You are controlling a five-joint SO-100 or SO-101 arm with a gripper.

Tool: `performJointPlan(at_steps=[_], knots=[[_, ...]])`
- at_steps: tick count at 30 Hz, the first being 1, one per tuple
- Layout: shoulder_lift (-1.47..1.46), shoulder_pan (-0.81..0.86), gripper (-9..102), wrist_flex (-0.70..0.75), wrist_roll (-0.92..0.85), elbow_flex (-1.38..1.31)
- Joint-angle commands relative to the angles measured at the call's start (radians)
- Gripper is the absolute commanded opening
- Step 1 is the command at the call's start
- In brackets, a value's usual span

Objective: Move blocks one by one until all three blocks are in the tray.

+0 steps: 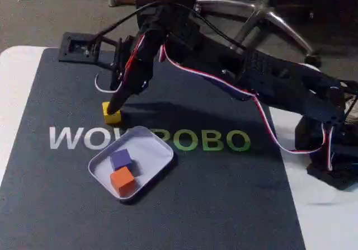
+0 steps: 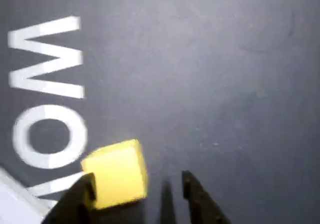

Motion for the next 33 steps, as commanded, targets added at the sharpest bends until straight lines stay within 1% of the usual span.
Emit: performJointPlan(at_steps=[1, 16, 25, 28, 31, 33], knots=[[0.003, -0.018, 19, 0.005, -0.017, -0.034], [-0.003, -0.029, 19, 0.005, -0.015, -0.034], [-0.026, -0.012, 14, -0.012, -0.017, -0.034], [-0.029, -0.006, 11, -0.014, -0.017, -0.034], [-0.028, -0.006, 4, -0.02, -0.005, -0.034], [-0.017, -0.008, 1, -0.02, 0.009, -0.034]])
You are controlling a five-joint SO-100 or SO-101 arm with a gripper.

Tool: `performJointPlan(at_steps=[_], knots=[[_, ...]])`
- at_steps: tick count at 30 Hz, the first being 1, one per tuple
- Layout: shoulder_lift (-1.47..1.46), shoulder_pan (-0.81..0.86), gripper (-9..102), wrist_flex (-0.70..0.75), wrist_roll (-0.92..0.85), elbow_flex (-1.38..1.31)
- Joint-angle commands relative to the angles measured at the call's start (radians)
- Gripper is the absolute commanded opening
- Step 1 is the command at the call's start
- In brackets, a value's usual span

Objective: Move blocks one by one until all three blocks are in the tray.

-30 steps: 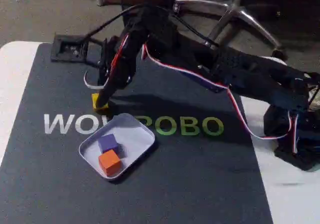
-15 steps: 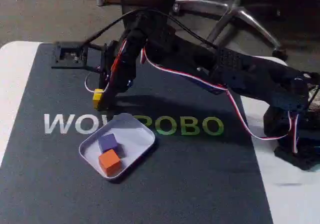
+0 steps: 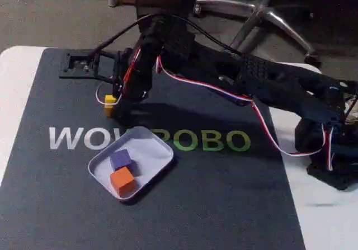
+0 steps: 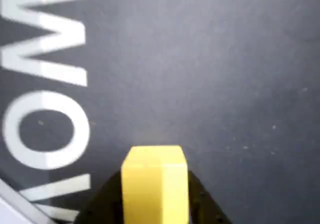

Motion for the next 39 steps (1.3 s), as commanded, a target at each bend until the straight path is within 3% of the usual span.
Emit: performJointPlan(at_steps=[1, 14, 20, 29, 39], knots=[[0.038, 0.002, 1, -0.006, 0.025, -0.034], [0.273, -0.067, -3, 0.193, 0.181, -0.034], [0.322, -0.097, -3, 0.199, 0.204, -0.032], [0.305, -0.101, -3, 0.204, 0.089, -0.032], [0.388, -0.106, -3, 0.207, 0.183, -0.028]])
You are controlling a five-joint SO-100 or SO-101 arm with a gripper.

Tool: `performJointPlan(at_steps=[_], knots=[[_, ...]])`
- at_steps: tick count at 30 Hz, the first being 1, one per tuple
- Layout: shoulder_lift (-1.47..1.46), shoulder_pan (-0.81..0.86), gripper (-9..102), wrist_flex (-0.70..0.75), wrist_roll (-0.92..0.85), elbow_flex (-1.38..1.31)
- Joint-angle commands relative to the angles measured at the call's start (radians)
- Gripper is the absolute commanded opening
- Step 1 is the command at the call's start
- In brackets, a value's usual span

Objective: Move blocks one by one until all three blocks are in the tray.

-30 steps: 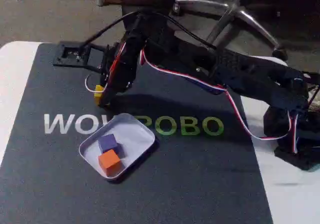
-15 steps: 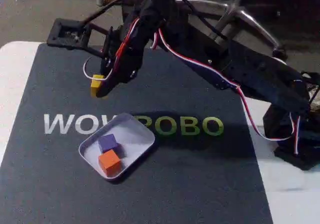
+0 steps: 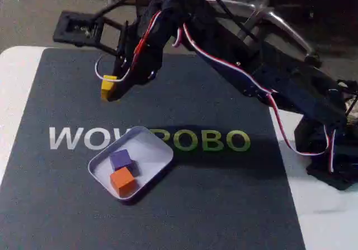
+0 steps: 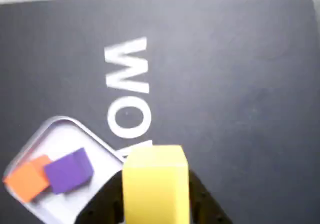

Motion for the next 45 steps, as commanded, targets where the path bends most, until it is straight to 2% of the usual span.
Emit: performJointPlan(at_steps=[1, 6, 11, 20, 28, 34, 45], knots=[[0.097, -0.012, -3, 0.003, 0.017, -0.028], [0.15, -0.008, -4, 0.005, 0.055, -0.009], [0.321, -0.011, -5, 0.005, 0.14, 0.206], [0.649, -0.02, -5, 0.005, 0.069, 0.649], [0.813, -0.064, -5, 0.002, 0.008, 0.93], [0.838, -0.078, -5, -0.003, -0.046, 1.035], [0.772, -0.061, -4, -0.025, -0.126, 1.057]])
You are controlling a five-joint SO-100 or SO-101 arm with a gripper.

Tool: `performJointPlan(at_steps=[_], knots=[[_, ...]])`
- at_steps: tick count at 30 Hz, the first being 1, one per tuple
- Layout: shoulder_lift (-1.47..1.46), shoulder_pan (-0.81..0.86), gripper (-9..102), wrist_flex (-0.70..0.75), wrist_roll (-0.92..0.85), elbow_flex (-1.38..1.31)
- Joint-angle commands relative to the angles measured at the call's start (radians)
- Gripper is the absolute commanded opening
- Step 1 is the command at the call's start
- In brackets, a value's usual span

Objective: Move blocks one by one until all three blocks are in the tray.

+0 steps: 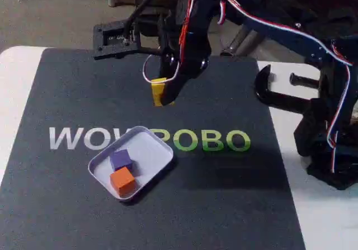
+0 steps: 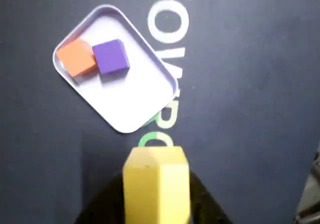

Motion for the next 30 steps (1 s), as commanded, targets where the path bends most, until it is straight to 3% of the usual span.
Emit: performJointPlan(at_steps=[1, 17, 30], knots=[[-0.006, 0.011, -4, -0.014, -0.025, -0.003], [-0.071, -0.028, -2, -0.058, -0.075, -0.003], [-0.074, -0.032, 21, -0.083, -0.089, -0.011]])
